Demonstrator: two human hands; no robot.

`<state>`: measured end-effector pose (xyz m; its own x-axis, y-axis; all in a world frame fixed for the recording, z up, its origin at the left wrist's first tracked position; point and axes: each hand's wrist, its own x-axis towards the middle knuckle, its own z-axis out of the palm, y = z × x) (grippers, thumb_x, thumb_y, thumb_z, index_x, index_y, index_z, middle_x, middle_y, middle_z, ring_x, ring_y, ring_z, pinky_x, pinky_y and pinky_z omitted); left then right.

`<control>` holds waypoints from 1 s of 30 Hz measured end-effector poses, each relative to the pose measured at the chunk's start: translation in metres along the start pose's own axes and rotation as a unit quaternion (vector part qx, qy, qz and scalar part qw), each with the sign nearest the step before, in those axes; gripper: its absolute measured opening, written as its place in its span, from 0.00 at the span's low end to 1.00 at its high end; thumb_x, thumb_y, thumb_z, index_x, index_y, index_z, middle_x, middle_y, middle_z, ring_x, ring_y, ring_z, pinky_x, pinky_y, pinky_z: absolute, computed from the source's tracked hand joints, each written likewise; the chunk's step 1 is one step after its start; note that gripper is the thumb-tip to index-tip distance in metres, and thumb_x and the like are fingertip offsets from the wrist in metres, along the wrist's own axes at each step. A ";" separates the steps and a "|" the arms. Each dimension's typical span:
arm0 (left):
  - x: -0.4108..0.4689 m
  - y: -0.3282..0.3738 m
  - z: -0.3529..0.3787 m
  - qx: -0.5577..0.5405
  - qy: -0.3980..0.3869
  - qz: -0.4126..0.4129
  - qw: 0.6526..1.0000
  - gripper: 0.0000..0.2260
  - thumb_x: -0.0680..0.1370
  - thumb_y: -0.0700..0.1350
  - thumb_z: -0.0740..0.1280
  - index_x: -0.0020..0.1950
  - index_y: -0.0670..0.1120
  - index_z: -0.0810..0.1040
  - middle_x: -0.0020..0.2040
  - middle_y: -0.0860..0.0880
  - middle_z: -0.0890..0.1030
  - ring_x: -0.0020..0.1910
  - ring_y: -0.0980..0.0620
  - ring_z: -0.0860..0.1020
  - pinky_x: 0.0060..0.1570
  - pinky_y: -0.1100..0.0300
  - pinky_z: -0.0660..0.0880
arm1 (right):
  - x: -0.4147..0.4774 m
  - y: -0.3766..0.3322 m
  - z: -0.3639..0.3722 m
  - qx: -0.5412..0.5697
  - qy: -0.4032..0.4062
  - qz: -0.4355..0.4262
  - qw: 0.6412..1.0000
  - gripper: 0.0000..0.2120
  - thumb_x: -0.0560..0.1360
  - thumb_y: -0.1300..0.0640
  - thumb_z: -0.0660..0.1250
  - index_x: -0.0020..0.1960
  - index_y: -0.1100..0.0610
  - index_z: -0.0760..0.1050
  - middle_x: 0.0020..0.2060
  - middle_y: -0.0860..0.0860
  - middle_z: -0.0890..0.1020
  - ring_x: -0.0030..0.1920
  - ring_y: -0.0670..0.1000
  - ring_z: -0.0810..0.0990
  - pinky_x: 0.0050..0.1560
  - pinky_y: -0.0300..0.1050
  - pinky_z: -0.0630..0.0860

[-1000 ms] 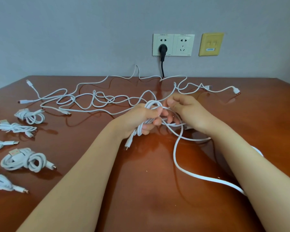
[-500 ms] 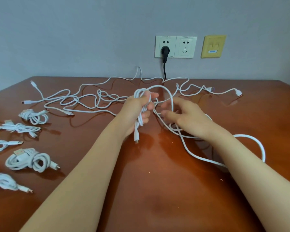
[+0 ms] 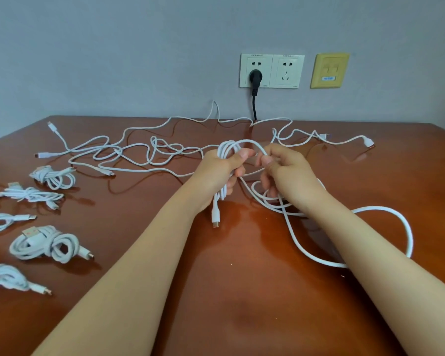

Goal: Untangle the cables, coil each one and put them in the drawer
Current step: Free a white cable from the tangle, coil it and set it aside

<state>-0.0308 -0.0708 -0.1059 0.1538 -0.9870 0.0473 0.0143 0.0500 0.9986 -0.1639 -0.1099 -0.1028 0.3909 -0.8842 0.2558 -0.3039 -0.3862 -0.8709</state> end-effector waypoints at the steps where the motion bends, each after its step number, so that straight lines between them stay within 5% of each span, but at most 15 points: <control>1: 0.000 0.000 0.000 -0.003 -0.001 0.001 1.000 0.07 0.81 0.44 0.61 0.49 0.48 0.79 0.24 0.53 0.69 0.19 0.58 0.62 0.20 0.67 0.59 | -0.001 0.000 0.000 -0.008 -0.009 0.007 1.000 0.14 0.80 0.63 0.55 0.36 0.54 0.70 0.23 0.52 0.73 0.18 0.41 0.68 0.24 0.33 0.68; 12: -0.001 0.001 0.007 0.017 -0.024 0.011 0.999 0.11 0.82 0.43 0.57 0.44 0.46 0.78 0.23 0.53 0.68 0.18 0.58 0.61 0.20 0.69 0.57 | -0.007 0.003 0.002 -0.203 -0.091 -0.047 0.974 0.14 0.78 0.58 0.60 0.34 0.51 0.71 0.25 0.46 0.70 0.30 0.48 0.69 0.35 0.43 0.66; 19: 0.004 -0.001 0.010 0.100 0.038 0.002 0.994 0.14 0.82 0.43 0.58 0.36 0.45 0.73 0.19 0.55 0.67 0.16 0.56 0.64 0.20 0.69 0.62 | -0.011 0.000 0.006 -0.330 -0.076 -0.083 0.937 0.11 0.80 0.52 0.54 0.51 0.53 0.74 0.43 0.53 0.77 0.52 0.58 0.75 0.44 0.45 0.65; 24: 0.005 -0.001 0.004 0.154 0.061 -0.004 0.986 0.13 0.81 0.45 0.59 0.37 0.47 0.75 0.34 0.47 0.77 0.30 0.49 0.78 0.27 0.62 0.74 | -0.010 -0.001 0.010 -0.359 -0.047 -0.093 0.928 0.12 0.80 0.50 0.53 0.53 0.53 0.73 0.50 0.54 0.80 0.55 0.58 0.75 0.43 0.44 0.62; 27: 0.006 0.000 0.002 0.018 0.074 -0.027 0.997 0.12 0.82 0.44 0.58 0.39 0.45 0.75 0.39 0.44 0.80 0.31 0.49 0.81 0.34 0.58 0.79 | -0.009 0.001 0.009 -0.349 -0.029 -0.095 0.932 0.13 0.80 0.46 0.54 0.57 0.51 0.72 0.50 0.53 0.81 0.56 0.58 0.75 0.43 0.44 0.62; 30: 0.006 0.005 -0.002 -0.141 0.088 -0.025 0.986 0.12 0.83 0.43 0.56 0.41 0.43 0.71 0.31 0.47 0.82 0.29 0.53 0.81 0.35 0.61 0.79 | -0.008 0.003 0.006 -0.337 -0.024 -0.097 0.936 0.15 0.80 0.43 0.53 0.55 0.52 0.70 0.47 0.52 0.82 0.55 0.58 0.75 0.43 0.45 0.62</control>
<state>-0.0276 -0.0766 -0.1007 0.3145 -0.9488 -0.0309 0.2959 0.0671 0.9529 -0.1627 -0.1021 -0.1101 0.5298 -0.7731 0.3487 -0.6953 -0.6314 -0.3434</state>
